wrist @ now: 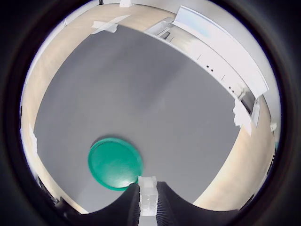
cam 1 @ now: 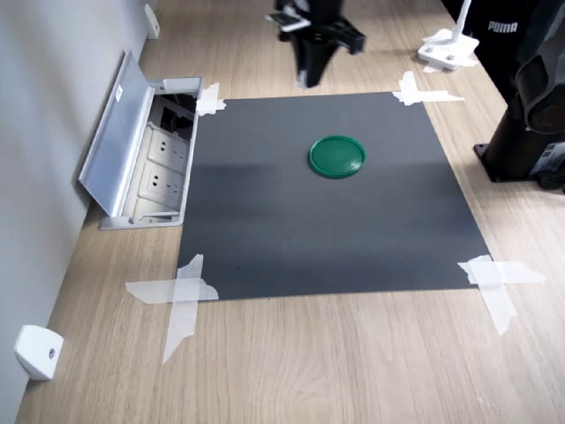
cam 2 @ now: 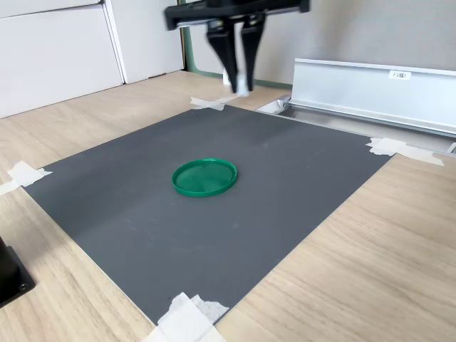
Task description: Grasp a white terminal and put it on the green lid.
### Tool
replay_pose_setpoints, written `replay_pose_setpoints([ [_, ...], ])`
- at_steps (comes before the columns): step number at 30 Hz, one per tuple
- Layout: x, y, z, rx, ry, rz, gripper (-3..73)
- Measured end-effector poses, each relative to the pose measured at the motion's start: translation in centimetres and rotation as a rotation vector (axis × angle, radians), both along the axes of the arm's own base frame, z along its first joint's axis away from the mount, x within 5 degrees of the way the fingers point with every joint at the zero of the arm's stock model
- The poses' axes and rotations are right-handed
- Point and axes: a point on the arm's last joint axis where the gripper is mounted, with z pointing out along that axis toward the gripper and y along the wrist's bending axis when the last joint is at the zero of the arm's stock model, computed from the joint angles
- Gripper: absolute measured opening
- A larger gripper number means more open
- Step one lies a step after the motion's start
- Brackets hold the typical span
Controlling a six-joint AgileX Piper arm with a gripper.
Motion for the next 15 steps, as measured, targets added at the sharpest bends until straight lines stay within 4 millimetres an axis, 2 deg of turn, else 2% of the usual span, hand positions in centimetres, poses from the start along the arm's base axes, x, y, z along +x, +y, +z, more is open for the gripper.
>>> replay_pose_setpoints([
  [7,-4.7,1.2,-2.2,0.002,-0.004,-0.02,8.2],
  [11,-5.4,2.6,-3.5,-0.017,0.022,0.037,8.2],
  [15,-5.0,3.4,-3.6,-0.015,-0.018,0.022,8.2],
])
